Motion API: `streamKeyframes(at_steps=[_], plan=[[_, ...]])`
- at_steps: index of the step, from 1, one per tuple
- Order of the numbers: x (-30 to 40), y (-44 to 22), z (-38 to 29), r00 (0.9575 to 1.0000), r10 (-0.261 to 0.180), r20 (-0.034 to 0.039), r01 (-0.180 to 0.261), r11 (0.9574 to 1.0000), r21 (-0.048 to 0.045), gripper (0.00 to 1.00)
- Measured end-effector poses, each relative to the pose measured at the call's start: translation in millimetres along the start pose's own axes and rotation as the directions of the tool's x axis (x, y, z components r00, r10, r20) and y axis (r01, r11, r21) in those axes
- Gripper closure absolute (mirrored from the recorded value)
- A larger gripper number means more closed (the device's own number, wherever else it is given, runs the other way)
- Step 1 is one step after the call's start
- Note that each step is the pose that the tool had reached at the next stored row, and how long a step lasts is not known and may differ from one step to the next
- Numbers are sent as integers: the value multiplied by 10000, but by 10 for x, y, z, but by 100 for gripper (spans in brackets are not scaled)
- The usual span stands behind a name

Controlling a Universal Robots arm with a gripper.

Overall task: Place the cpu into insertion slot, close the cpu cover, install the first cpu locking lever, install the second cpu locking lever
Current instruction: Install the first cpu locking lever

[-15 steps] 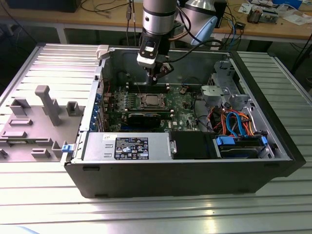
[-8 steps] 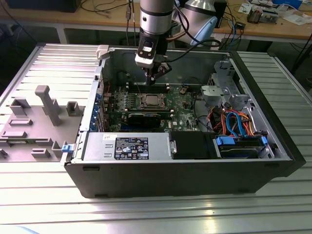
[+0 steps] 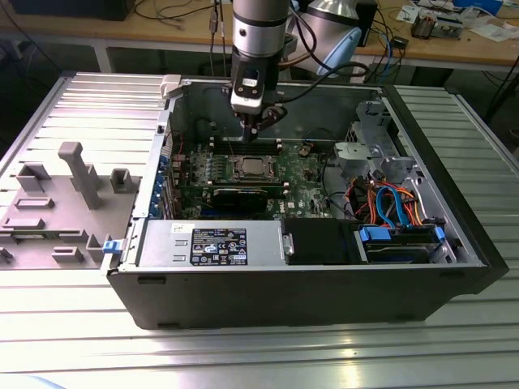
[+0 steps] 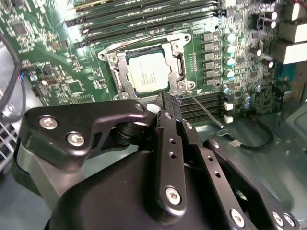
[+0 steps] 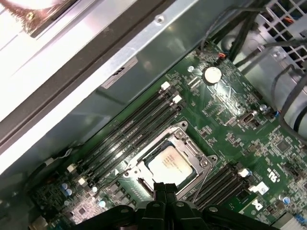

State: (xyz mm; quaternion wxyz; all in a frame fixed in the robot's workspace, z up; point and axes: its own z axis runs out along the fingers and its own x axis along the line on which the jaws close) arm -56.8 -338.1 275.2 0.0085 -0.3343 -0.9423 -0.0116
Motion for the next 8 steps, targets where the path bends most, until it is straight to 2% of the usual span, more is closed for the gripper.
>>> streamKeyframes(at_steps=[3,8], plan=[[0,0,0,9981,-617,-10,617,9981,13,89],[0,0,0,9979,-645,-11,645,9979,14,89]])
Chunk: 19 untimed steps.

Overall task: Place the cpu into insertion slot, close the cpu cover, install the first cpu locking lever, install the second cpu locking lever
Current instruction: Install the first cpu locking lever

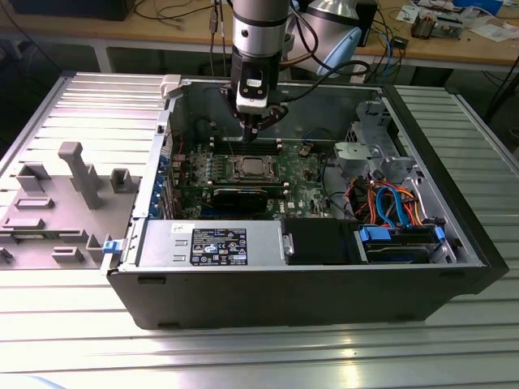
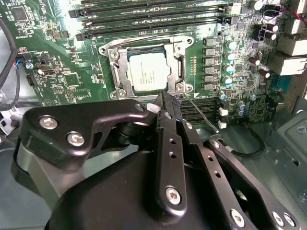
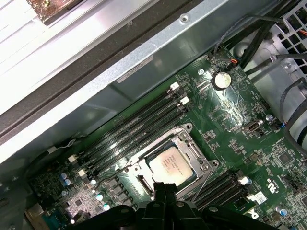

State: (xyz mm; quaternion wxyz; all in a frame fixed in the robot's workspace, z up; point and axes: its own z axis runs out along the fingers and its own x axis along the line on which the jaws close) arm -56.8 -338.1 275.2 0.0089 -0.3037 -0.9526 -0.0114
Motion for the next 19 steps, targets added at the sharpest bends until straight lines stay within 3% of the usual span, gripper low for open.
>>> streamKeyframes(at_steps=[11,19], plan=[[0,0,0,10000,-41,-1,41,10000,1,89],[0,0,0,9985,-547,-9,547,9985,13,89]])
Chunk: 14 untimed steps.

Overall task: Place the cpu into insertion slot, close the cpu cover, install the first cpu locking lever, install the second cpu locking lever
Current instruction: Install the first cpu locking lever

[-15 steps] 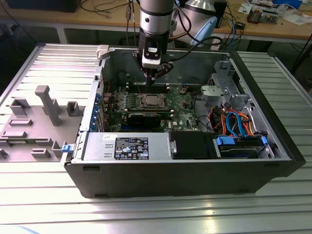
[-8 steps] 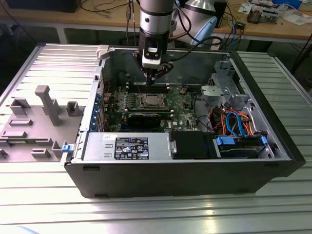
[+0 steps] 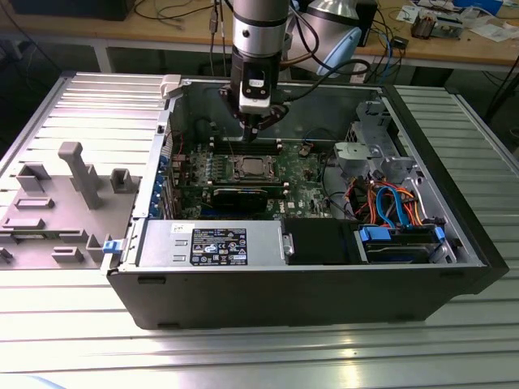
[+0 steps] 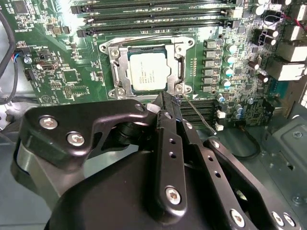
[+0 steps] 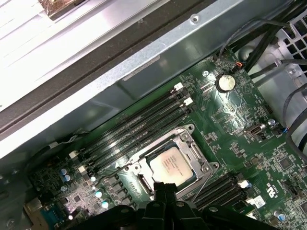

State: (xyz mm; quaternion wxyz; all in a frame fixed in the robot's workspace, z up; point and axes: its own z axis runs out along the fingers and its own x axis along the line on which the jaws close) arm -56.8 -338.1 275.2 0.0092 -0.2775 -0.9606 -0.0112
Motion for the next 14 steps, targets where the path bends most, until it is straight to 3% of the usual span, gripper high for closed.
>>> streamKeyframes(at_steps=[6,14], plan=[[0,0,0,9979,-653,-11,653,9979,15,89],[0,0,0,9976,-695,-12,695,9976,16,89]])
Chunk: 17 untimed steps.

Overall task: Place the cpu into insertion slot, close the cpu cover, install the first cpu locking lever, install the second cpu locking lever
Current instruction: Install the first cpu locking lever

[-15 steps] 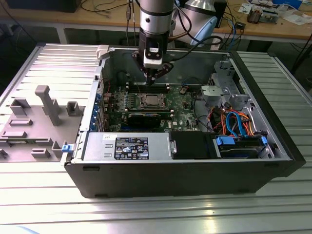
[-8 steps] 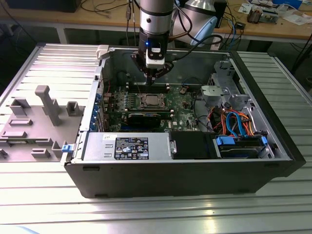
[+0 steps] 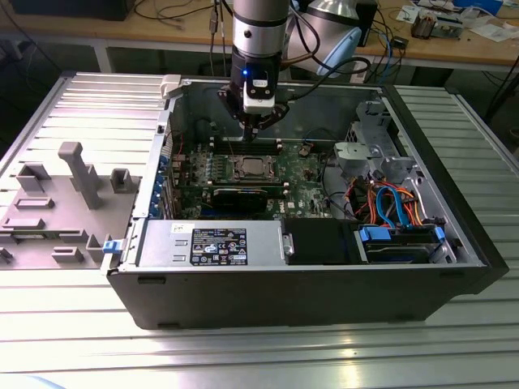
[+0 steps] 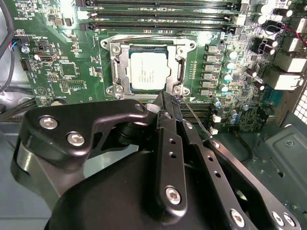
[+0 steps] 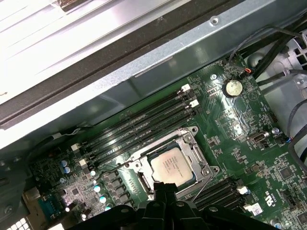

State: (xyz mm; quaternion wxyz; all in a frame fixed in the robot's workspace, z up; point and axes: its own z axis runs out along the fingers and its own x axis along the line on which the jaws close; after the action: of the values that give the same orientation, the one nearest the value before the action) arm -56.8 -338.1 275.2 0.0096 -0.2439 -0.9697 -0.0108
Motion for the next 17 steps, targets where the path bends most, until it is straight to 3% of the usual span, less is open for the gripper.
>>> streamKeyframes(at_steps=[7,17], plan=[[0,0,0,10000,-31,-1,31,10000,1,89],[0,0,0,9991,-418,-7,418,9991,9,89]])
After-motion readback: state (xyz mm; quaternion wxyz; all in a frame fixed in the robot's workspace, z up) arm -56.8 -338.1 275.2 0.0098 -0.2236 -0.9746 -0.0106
